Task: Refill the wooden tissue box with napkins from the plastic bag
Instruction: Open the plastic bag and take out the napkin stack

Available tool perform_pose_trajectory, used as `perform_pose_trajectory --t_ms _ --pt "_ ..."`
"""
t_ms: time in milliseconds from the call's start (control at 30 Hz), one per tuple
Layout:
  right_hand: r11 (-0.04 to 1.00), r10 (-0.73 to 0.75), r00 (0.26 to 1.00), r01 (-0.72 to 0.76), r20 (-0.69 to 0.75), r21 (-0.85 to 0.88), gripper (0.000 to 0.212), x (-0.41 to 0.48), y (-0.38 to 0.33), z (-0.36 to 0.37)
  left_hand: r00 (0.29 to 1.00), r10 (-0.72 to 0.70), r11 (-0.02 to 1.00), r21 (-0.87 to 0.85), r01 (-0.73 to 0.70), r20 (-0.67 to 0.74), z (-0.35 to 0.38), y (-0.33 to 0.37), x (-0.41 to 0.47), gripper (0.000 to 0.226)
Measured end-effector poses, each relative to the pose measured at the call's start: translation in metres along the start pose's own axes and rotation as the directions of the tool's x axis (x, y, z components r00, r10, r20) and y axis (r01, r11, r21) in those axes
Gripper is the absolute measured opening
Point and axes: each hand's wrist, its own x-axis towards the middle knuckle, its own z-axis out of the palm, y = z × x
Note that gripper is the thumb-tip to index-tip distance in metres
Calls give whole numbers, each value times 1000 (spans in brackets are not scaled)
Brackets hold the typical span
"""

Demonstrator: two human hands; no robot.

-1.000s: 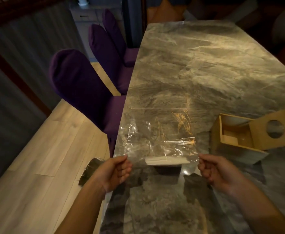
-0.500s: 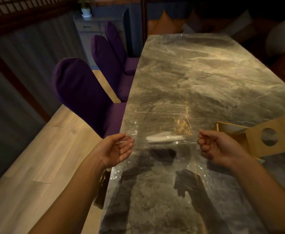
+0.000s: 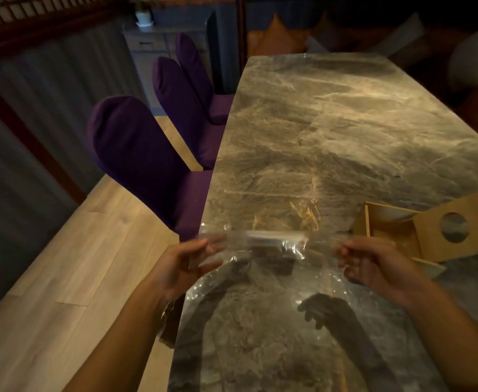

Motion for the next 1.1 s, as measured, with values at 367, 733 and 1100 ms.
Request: perform_pose_trajectory --t_ms 367,733,1100 --pt "904 405 914 -404 -28 -139 22 -21 77 -32 825 -555 705 467 533 -103 -33 -44 -16 21" --pt "944 319 941 -326 -116 -56 18 10 57 -11 857 -424 863 156 480 -292 -9 -36 9 16" --pt "966 243 965 -233 -93 108 8 17 6 8 933 -289 957 -32 289 -215 11 7 18 15"
